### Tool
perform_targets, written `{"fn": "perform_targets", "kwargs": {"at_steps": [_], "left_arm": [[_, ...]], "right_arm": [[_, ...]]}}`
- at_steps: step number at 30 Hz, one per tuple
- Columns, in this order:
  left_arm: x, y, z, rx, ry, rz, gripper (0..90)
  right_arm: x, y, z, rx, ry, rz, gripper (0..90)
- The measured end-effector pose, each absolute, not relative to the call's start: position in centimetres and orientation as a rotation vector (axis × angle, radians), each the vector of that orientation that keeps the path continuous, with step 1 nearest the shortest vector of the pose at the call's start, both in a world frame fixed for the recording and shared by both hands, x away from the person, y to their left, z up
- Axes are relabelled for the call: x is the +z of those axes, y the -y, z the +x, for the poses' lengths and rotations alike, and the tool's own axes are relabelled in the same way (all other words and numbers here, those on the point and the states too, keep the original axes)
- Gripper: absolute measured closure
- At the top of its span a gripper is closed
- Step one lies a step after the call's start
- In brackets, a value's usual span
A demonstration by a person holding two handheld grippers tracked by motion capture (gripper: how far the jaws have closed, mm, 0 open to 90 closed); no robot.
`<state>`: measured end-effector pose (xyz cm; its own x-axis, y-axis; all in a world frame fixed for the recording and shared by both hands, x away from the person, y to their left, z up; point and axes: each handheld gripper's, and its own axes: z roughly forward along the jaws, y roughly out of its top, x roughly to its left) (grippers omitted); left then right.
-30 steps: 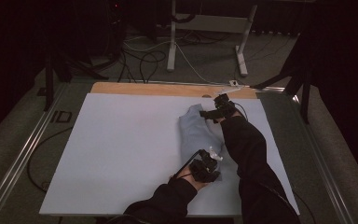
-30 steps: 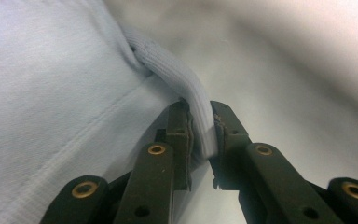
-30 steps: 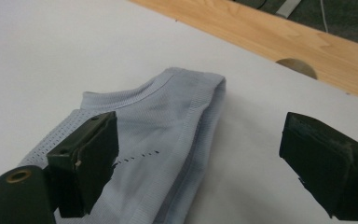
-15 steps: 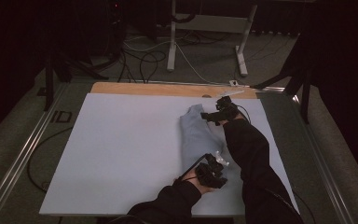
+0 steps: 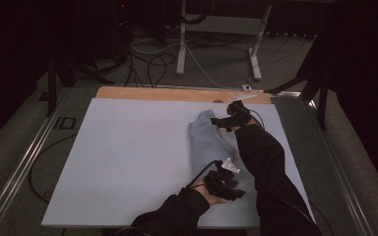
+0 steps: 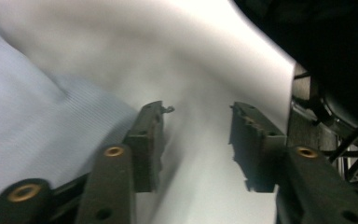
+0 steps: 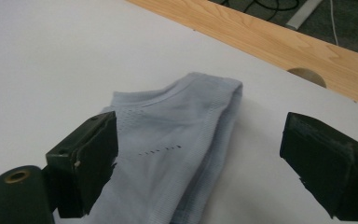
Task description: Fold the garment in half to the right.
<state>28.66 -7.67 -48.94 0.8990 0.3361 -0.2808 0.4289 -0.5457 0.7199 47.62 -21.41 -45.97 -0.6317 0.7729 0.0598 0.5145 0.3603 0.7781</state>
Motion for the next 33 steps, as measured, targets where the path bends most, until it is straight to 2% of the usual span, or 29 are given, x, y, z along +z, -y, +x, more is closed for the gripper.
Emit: {"fn": "perform_targets", "kwargs": {"at_steps": [4,10,14,17,19,23,33], "left_arm": [[-47.0,5.5,28.9,-0.096,-0.491,2.142,46.4],[-45.8,1.8,30.2,-0.059,-0.500,2.060,36.5],[-45.4,-0.5,30.7,-0.045,-0.483,2.004,24.2],[-45.3,-1.8,30.9,-0.027,-0.463,1.999,15.3],[-45.3,-2.5,30.8,-0.005,-0.450,1.995,12.9],[-45.2,-4.2,30.7,0.013,-0.461,1.990,0.4],[-45.6,-9.3,30.2,0.127,-0.510,1.950,0.1]], "right_arm": [[-45.5,21.2,47.2,1.149,-2.318,1.119,11.2],[-45.0,20.5,46.5,1.153,-2.333,1.085,11.2],[-44.6,20.0,46.1,1.168,-2.342,1.066,11.2],[-44.3,19.6,45.6,1.181,-2.352,1.047,11.3],[-44.3,19.2,45.3,1.185,-2.368,1.030,11.4],[-44.0,18.8,44.3,1.210,-2.382,1.006,11.4],[-43.8,18.0,41.5,1.287,-2.423,0.933,11.5]]}}
